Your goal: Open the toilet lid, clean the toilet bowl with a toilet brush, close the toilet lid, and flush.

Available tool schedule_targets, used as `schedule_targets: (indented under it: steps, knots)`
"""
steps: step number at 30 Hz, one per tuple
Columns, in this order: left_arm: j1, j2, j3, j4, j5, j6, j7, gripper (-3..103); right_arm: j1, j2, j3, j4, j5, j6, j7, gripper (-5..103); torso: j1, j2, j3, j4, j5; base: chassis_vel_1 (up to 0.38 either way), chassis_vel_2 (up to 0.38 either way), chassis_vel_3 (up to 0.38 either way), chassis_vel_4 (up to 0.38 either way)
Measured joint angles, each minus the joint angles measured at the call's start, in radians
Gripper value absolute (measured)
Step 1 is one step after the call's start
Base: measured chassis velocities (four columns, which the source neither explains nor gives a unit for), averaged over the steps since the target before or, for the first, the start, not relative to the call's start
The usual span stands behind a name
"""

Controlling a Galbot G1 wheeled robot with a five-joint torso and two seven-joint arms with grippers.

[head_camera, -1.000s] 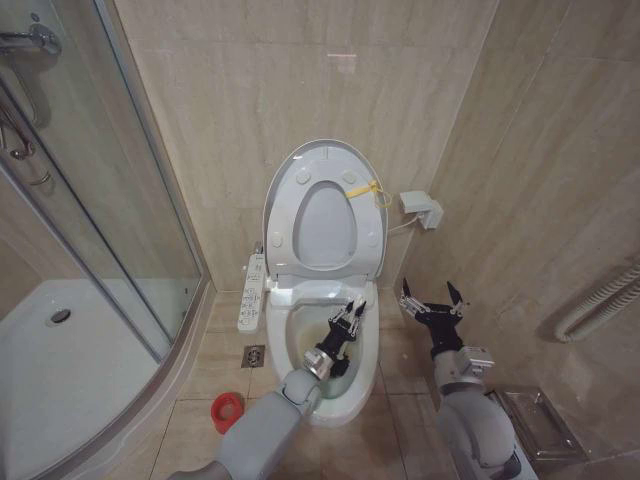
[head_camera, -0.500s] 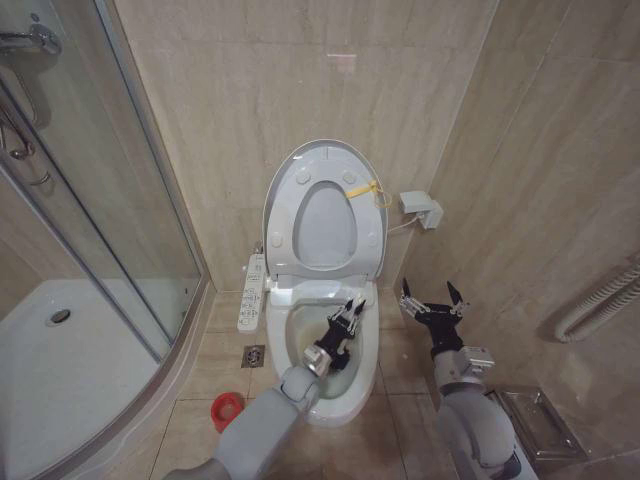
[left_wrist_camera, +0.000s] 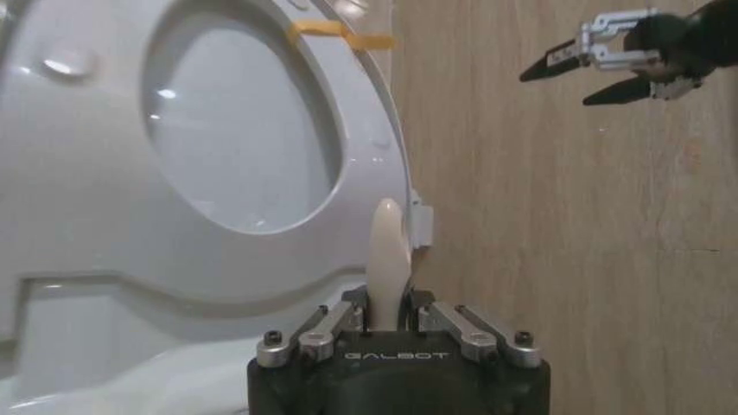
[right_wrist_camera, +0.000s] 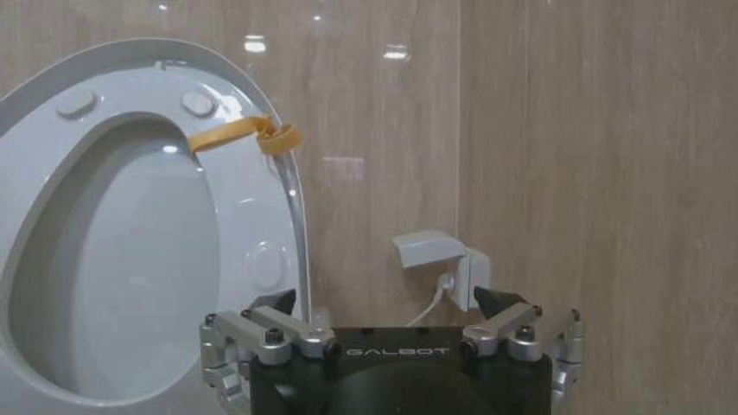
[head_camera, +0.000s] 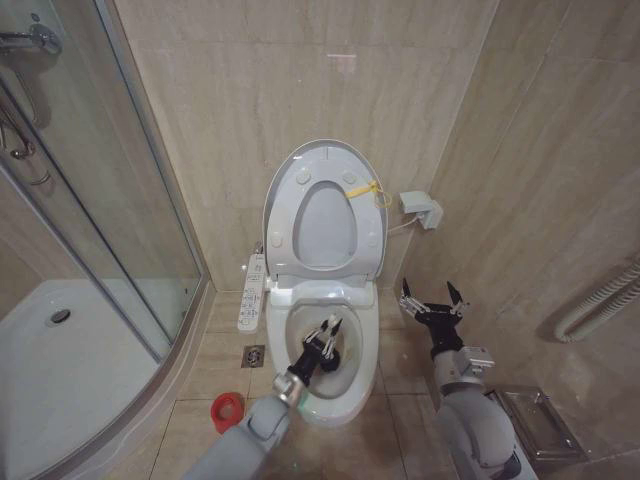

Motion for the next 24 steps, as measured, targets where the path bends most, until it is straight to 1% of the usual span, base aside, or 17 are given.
schedule_targets:
  steps: [7,11,15,19,20,24]
  knots:
    - [0.065,0.06,-0.04,-0.039,-0.009,-0.018,0.003,21,0.0,0.0,0.0,0.0,0.0,0.0,0.0,100,0.0,0.0,0.0,0.0001,0.0002,0.0,0.0,0.0,0.0]
    - [0.076,0.07,-0.054,-0.047,-0.015,-0.024,0.005,21,0.0,0.0,0.0,0.0,0.0,0.0,0.0,100,0.0,0.0,0.0,0.0001,0.0002,0.0,0.0,0.0,0.0]
    - [0.07,0.06,-0.07,-0.059,-0.043,-0.026,0.005,21,0.0,0.0,0.0,0.0,0.0,0.0,0.0,100,0.0,0.0,0.0,0.0001,0.0002,0.0,0.0,0.0,0.0]
    - [0.042,0.029,-0.092,-0.089,-0.11,-0.026,0.007,21,0.0,0.0,0.0,0.0,0.0,0.0,0.0,100,0.0,0.0,0.0,0.0,0.0003,0.0,0.0,0.0,0.0]
    - [0.042,0.029,-0.092,-0.089,-0.11,-0.026,0.007,21,0.0,0.0,0.0,0.0,0.0,0.0,0.0,100,0.0,0.0,0.0,0.0,0.0003,0.0,0.0,0.0,0.0]
    - [-0.003,-0.003,-0.107,-0.085,-0.168,-0.028,0.022,21,0.0,0.0,0.0,0.0,0.0,0.0,0.0,100,0.0,0.0,0.0,0.0,0.0004,0.0,0.0,0.0,0.0]
